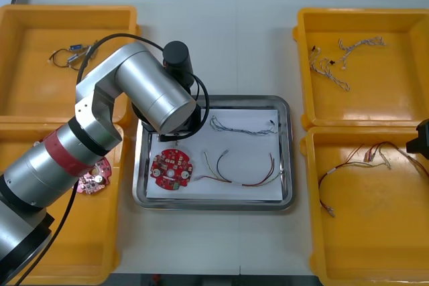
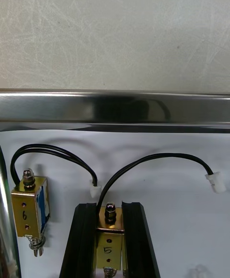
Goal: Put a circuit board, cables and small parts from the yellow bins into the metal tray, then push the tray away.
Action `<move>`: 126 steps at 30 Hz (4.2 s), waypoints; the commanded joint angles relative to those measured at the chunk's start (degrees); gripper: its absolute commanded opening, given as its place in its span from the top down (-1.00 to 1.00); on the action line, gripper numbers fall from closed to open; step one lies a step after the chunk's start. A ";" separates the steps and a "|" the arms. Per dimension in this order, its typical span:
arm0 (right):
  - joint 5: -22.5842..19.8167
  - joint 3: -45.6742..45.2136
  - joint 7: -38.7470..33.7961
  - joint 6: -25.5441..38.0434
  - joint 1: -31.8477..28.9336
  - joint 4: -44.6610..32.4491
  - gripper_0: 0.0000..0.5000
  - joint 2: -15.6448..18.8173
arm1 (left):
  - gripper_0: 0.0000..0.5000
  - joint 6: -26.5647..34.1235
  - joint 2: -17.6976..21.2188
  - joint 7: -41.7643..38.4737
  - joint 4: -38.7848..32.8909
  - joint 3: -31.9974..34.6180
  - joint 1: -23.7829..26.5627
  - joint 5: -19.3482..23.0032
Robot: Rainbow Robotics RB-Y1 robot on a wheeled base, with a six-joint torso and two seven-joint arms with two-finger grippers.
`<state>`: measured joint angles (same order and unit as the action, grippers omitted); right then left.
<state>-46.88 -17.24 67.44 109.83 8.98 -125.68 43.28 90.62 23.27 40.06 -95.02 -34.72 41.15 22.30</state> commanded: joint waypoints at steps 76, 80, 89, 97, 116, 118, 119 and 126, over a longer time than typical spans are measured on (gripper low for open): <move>1.18 61.45 5.77 -10.34 37.16 0.08 -1.00 -6.63 | -1.00 19.38 22.34 25.51 -21.96 48.25 -14.25 22.62; 2.41 67.07 6.21 -12.19 39.89 2.28 -1.00 -8.30 | -1.00 19.38 23.22 26.91 -23.81 48.87 -16.36 22.00; 5.49 78.76 6.65 -18.08 44.90 7.47 -1.00 -11.64 | -1.00 19.38 23.22 35.70 -24.60 53.35 -20.67 22.53; 10.06 85.97 6.91 -19.66 46.83 10.19 -1.00 -15.15 | -1.00 19.38 23.14 37.02 -24.60 53.79 -21.02 23.06; 15.42 94.32 7.97 -20.19 47.09 10.37 -1.00 -17.26 | -1.00 19.38 23.05 36.23 -24.60 53.79 -21.37 22.09; 15.51 94.76 7.97 -20.19 47.09 10.37 -1.00 -17.44 | -1.00 19.38 23.14 36.05 -24.60 53.88 -21.37 21.82; 15.60 94.84 7.97 -20.19 47.01 10.37 -1.00 -17.44 | -1.00 19.38 23.14 36.05 -24.68 53.88 -21.37 21.82; 16.12 95.37 8.06 -20.19 46.21 11.07 -1.00 -18.23 | -1.00 19.38 23.14 35.79 -24.68 53.79 -21.37 21.30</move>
<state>-31.25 77.28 73.93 90.21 54.23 -114.64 26.99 109.66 44.10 78.00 -117.93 17.63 20.61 44.36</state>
